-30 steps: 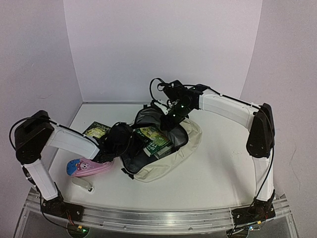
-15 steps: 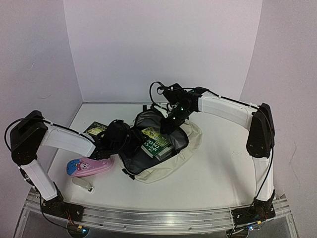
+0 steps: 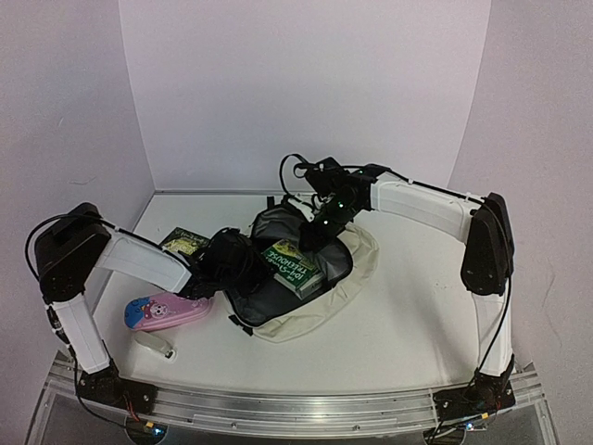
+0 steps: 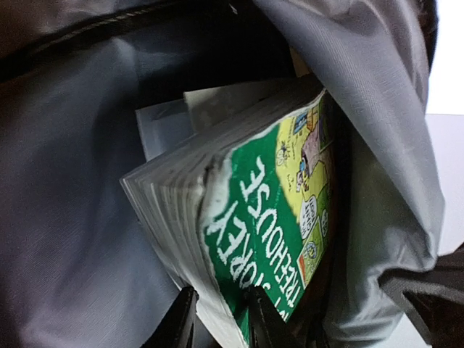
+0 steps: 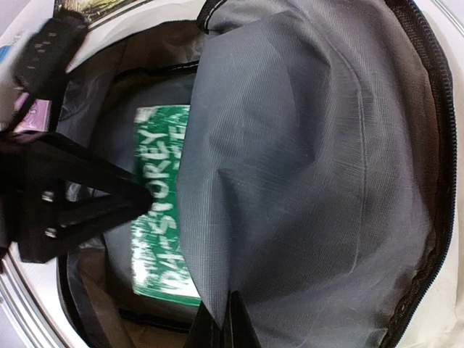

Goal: Pack the student bag
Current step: Place the book in the student bag, then pick up the book from the center of the board.

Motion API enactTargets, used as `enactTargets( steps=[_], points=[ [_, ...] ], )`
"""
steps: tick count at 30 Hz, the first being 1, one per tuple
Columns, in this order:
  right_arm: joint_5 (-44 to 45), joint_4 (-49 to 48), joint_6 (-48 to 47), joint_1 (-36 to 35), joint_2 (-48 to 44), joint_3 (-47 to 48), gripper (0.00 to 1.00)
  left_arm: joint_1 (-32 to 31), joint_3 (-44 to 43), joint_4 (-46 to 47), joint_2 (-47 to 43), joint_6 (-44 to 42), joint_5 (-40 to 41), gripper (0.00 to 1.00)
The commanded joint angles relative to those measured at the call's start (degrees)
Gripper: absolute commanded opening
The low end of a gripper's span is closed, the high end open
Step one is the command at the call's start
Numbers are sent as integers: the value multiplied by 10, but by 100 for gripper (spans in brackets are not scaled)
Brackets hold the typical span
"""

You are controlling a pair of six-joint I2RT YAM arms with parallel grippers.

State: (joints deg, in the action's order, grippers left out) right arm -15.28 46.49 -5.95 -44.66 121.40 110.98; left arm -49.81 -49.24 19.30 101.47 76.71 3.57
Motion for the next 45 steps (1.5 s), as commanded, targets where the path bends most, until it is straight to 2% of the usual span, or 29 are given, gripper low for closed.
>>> enactTargets(
  steps=[1,4,6,10,16,21,28,32,39,45],
  points=[
    [-7,-11,-3,-2,-32,-2,0,9,-81,77,64,-22,-57,19],
    [5,-10,-5,2,-31,-6,0,13,-93,90,74,-35,-71,21],
    [8,-10,-3,10,-27,-8,0,13,-89,67,55,-52,-68,31],
    [21,-12,-3,30,-7,-6,0,12,-55,12,-21,-89,-43,59],
    [39,-13,-7,53,21,-5,0,13,17,-114,-161,-99,44,82],
    [50,-13,-11,73,28,-15,0,30,85,-227,-301,-69,145,96],
    [65,-13,-15,94,12,-34,0,144,155,-327,-439,-42,153,100],
    [54,-13,-5,114,10,-36,0,223,167,-352,-467,-67,127,100],
    [44,-12,1,134,14,-44,0,336,148,-324,-411,-146,53,100],
    [34,-13,8,150,6,-59,0,464,111,-258,-291,-220,-79,100]
  ],
)
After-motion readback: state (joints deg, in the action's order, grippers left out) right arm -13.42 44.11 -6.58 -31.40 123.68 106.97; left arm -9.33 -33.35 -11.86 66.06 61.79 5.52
